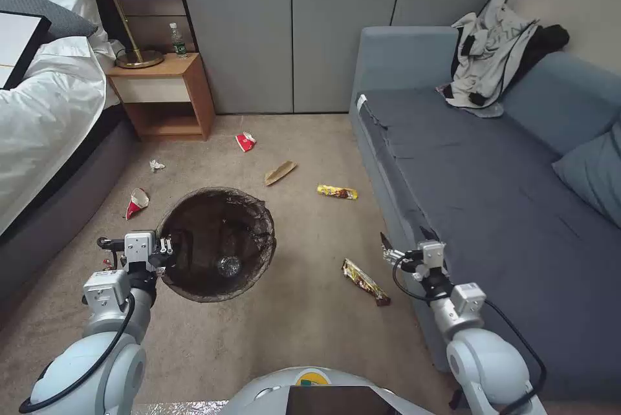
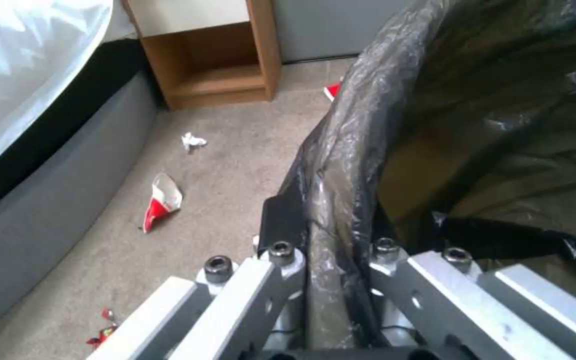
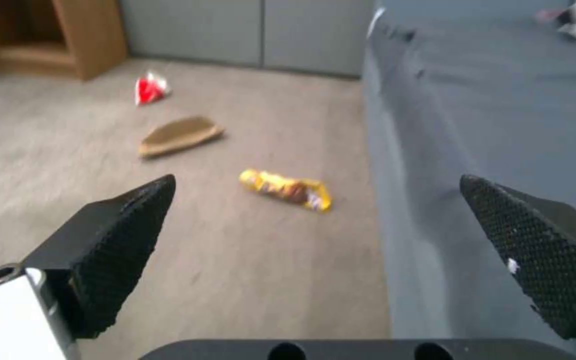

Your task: Pick up the trash bin, then pick up the garbage from the floor and place it into the trash bin.

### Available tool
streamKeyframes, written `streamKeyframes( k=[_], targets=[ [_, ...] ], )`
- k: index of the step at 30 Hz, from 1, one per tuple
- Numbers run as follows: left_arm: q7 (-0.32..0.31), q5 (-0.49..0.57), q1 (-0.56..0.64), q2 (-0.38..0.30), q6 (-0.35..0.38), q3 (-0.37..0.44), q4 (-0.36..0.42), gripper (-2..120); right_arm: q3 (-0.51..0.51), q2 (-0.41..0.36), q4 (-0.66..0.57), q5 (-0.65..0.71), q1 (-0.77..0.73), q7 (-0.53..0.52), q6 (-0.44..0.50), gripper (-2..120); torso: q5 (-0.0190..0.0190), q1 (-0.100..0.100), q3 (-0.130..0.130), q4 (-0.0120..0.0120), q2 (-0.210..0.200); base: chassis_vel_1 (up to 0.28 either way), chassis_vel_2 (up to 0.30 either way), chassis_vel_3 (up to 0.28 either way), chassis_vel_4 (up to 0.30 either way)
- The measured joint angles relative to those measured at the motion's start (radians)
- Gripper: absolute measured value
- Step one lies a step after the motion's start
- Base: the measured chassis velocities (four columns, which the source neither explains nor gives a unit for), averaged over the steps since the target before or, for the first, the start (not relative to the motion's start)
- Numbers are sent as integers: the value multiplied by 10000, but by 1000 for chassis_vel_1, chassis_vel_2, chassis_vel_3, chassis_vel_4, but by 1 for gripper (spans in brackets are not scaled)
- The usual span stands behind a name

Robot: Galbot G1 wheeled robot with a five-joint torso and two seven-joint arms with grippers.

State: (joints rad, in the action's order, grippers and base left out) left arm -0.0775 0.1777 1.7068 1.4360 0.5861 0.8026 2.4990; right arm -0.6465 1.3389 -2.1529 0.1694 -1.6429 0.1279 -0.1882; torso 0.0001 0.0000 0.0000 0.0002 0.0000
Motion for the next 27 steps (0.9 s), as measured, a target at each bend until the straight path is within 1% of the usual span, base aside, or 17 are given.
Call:
streamKeyframes(
  k=[3,4,7,8,10,17,19,21,23,26,27],
  targets=[
    [-1,10,-2,-1,21,13,4,4,226,-269,250,82,349,64,-481,100,0,0,0,0,0,0,0,0,0],
    [-2,22,-8,-10,39,20,6,4,364,-407,401,167,546,161,-809,100,0,0,0,-3,0,0,0,0,0],
    [-3,26,-12,-16,52,20,8,4,454,-505,498,239,710,208,-1025,100,1,0,0,-2,0,0,0,0,0],
    [-7,28,-23,-24,71,19,10,4,605,-634,721,354,1020,275,-1297,100,-1,0,0,-1,0,0,0,0,0],
    [-10,28,-32,-28,77,13,9,4,669,-686,864,391,1178,308,-1399,100,0,0,0,-2,0,0,0,0,0],
    [-24,27,-82,-116,117,-19,-25,4,1105,-1105,2226,752,2305,742,-2177,100,0,0,1,-2,0,0,0,0,0],
    [-24,30,-90,-127,124,-19,-25,4,1167,-1153,2400,787,2439,776,-2227,100,0,0,0,-2,0,0,0,0,0],
    [-31,35,-108,-133,145,-18,-18,4,1356,-1308,2776,1019,2774,840,-2524,100,0,0,1,-2,0,0,0,0,0],
    [-35,36,-111,-128,153,-18,-14,4,1433,-1371,2869,1177,2888,851,-2697,100,0,0,1,-1,0,0,0,0,0],
    [-43,41,-115,-115,169,-31,-1,4,1685,-1504,3150,1863,3248,828,-3371,100,-1,0,1,-2,0,0,0,0,0],
    [-43,41,-115,-115,169,-31,-1,4,1685,-1504,3150,1863,3248,828,-3371,100,-1,0,1,-2,0,0,0,0,0]
  ],
)
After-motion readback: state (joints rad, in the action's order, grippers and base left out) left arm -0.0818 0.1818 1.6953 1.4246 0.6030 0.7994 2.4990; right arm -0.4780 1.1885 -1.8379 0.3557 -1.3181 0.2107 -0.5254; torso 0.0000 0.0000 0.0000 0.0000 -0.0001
